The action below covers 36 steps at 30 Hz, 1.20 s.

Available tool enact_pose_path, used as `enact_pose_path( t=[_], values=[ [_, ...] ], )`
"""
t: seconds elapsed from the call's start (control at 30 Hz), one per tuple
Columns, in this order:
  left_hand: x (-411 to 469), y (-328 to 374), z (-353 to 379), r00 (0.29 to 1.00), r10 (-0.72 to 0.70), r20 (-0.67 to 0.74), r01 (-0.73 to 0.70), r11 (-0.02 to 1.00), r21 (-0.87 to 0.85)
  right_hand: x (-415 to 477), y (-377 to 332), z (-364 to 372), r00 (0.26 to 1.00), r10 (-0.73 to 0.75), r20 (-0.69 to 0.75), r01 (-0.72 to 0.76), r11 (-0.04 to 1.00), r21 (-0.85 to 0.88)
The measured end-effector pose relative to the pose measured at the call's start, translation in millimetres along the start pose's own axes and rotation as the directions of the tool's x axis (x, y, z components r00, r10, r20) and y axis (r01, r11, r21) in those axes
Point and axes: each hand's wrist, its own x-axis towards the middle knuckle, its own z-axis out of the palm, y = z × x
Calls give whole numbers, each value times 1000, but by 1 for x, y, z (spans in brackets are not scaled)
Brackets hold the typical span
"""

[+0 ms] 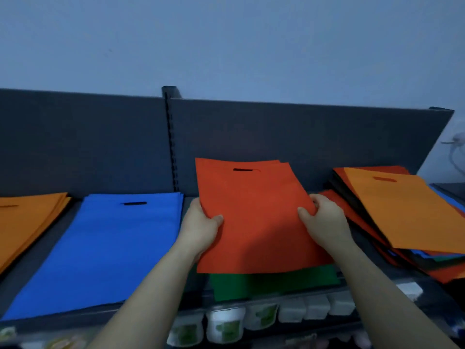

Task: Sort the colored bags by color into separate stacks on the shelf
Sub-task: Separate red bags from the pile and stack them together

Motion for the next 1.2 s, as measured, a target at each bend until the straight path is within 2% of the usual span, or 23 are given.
enact_pose_path(
  t=[0.23,0.37,0.57,0.77,1.0,1.2],
  values=[
    [-22,-26,-126,990,-32,-136,44,996,81,-44,-99,63,995,-90,45,86,993,79],
    [-39,-38,-189,970,-53,-235,85,988,127,-65,-152,101,981,-147,129,135,986,100],
    [-60,-48,-262,923,-104,-371,151,984,99,-81,-223,144,930,-303,208,273,949,159],
    [-80,-61,-317,876,-125,-466,174,983,64,-100,-276,183,885,-386,258,334,916,223],
    [-86,-81,-377,854,-153,-498,194,981,31,-125,-330,216,858,-424,291,373,903,214],
    [-67,-86,-401,910,-134,-393,170,984,57,-146,-337,211,910,-340,237,299,935,191]
  ],
)
